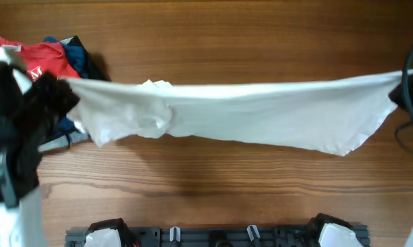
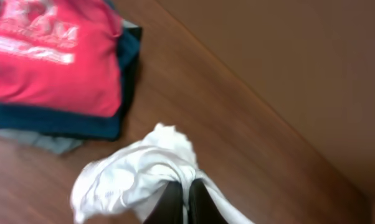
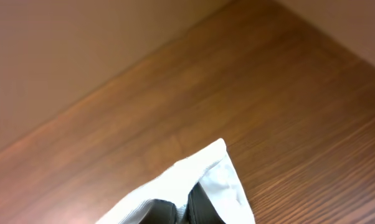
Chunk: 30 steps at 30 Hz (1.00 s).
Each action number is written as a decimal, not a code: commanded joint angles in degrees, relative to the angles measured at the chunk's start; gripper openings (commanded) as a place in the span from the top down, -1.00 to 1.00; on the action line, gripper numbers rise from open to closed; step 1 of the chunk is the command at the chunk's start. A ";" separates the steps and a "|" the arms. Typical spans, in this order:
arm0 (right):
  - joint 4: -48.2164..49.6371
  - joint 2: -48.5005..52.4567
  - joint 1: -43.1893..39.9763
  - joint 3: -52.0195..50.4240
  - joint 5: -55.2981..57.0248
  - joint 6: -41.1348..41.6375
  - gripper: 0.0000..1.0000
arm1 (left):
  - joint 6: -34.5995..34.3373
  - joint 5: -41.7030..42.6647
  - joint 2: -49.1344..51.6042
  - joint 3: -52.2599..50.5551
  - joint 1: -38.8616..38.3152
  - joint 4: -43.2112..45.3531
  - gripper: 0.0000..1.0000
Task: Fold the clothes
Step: 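Lift the shirt with both grippers and stretch it taut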
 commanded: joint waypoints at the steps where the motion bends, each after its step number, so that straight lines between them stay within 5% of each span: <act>1: 2.95 10.16 -0.48 0.31 -4.39 -2.19 0.92 | 1.44 5.07 7.85 0.61 -1.55 6.08 0.92; 9: 21.07 24.72 -0.37 0.39 -9.92 1.55 0.92 | 8.48 8.22 27.23 2.29 -8.52 33.42 0.92; 17: 32.28 24.61 -0.37 10.12 -10.54 5.09 0.91 | 8.13 5.90 32.22 19.37 -7.15 44.74 0.92; 23: 28.61 24.61 -0.37 15.98 -9.90 4.35 0.91 | 8.46 6.95 32.20 29.64 -5.18 35.28 0.92; 30: 13.31 27.28 -0.26 15.41 -2.60 -2.67 0.91 | 8.70 6.40 36.02 29.46 -5.25 3.69 0.92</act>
